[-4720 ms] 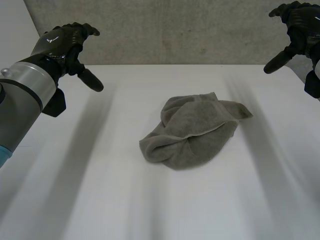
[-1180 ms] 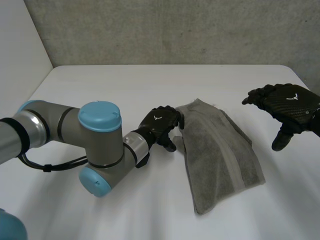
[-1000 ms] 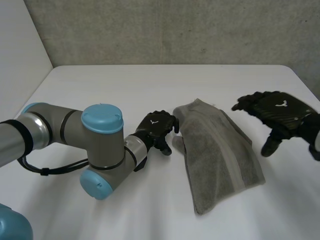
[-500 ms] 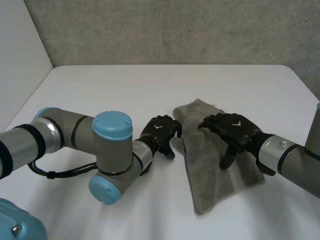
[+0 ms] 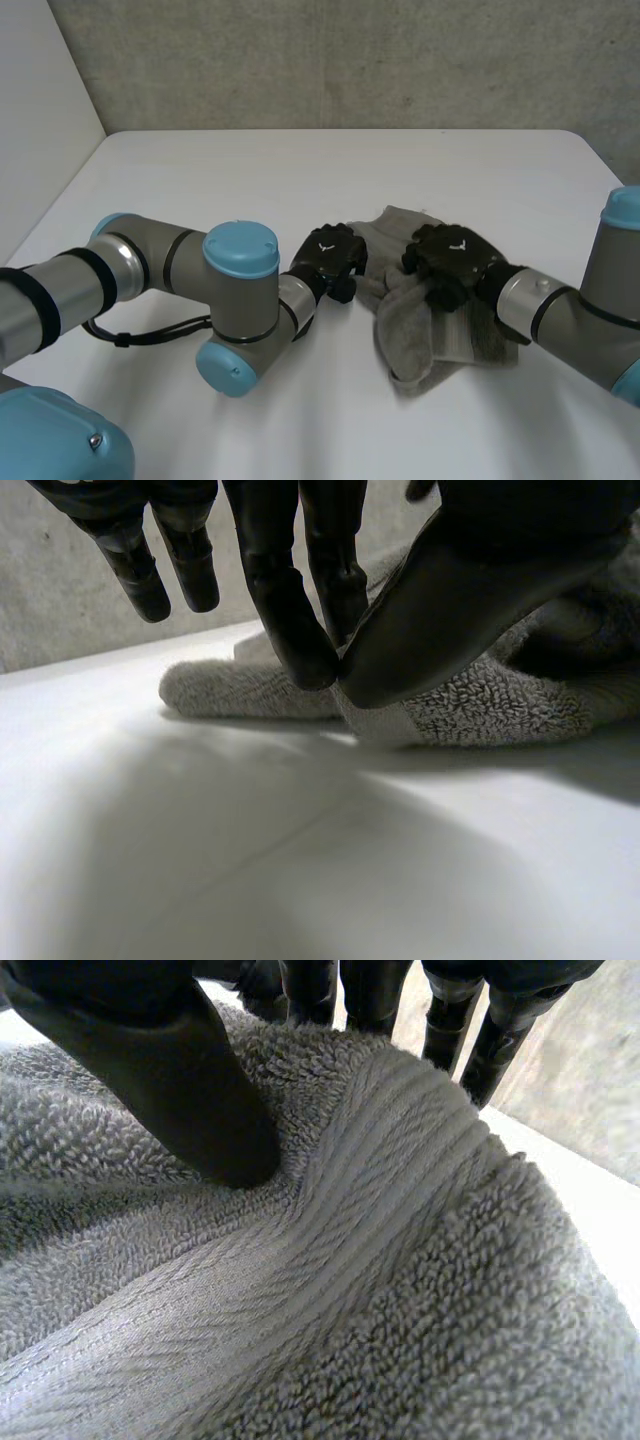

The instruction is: Fold the towel.

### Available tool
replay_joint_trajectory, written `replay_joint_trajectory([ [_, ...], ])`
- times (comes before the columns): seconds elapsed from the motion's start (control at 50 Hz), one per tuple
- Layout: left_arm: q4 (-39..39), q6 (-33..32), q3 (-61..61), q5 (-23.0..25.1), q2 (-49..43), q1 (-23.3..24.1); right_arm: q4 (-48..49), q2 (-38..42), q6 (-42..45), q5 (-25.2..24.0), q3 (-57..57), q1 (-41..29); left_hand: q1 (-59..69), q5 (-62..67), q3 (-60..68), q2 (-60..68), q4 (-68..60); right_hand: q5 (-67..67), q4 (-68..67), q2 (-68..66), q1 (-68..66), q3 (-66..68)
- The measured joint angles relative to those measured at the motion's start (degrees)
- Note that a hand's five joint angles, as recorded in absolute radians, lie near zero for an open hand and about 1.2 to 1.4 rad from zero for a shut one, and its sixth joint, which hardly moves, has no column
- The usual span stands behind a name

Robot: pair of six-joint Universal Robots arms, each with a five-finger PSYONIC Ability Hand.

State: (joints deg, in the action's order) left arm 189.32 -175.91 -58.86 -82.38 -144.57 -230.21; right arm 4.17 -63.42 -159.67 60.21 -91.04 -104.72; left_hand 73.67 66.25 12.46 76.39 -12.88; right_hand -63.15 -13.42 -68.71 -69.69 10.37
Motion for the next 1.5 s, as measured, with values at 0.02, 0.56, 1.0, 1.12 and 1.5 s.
replay_joint_trajectory([
  [0.02, 0.00, 0.03, 0.09, 0.00, 0.09, -0.01, -0.03, -0.28, -0.24, -0.04, 0.29, 0.03, 0.00, 0.00, 0.00, 0.00, 0.00, 0.00, 0.00, -0.06, -0.08, 0.00],
  [0.56, -0.60, 0.68, -23.23, 1.66, 34.37, -13.68, -8.35, -2.49, -10.76, -8.09, 19.39, 12.92, 0.34, 0.05, 0.00, 0.01, 0.00, 11.04, 0.00, 7.37, 8.50, 0.00],
  [1.0, -1.50, 0.09, -33.81, 5.51, 40.97, -12.41, -20.24, -7.66, 2.03, -5.52, 10.74, 9.79, -45.15, -51.86, 0.00, -49.67, 0.00, 59.72, 0.00, 54.32, 55.67, 0.00],
  [1.12, -1.67, 0.07, -29.16, 7.60, 36.95, -11.82, -15.23, -13.74, -0.31, -6.18, 1.55, 10.00, -44.93, -48.42, 0.00, -48.19, 0.00, 59.72, 0.00, 54.32, 55.67, 0.00],
  [1.5, -7.41, 0.18, -1.07, 11.41, 6.86, -9.48, -7.63, -15.59, -0.50, -6.33, -12.01, 9.93, -45.06, -49.73, 0.00, -47.89, 0.00, 59.72, 0.00, 54.32, 55.67, 0.00],
])
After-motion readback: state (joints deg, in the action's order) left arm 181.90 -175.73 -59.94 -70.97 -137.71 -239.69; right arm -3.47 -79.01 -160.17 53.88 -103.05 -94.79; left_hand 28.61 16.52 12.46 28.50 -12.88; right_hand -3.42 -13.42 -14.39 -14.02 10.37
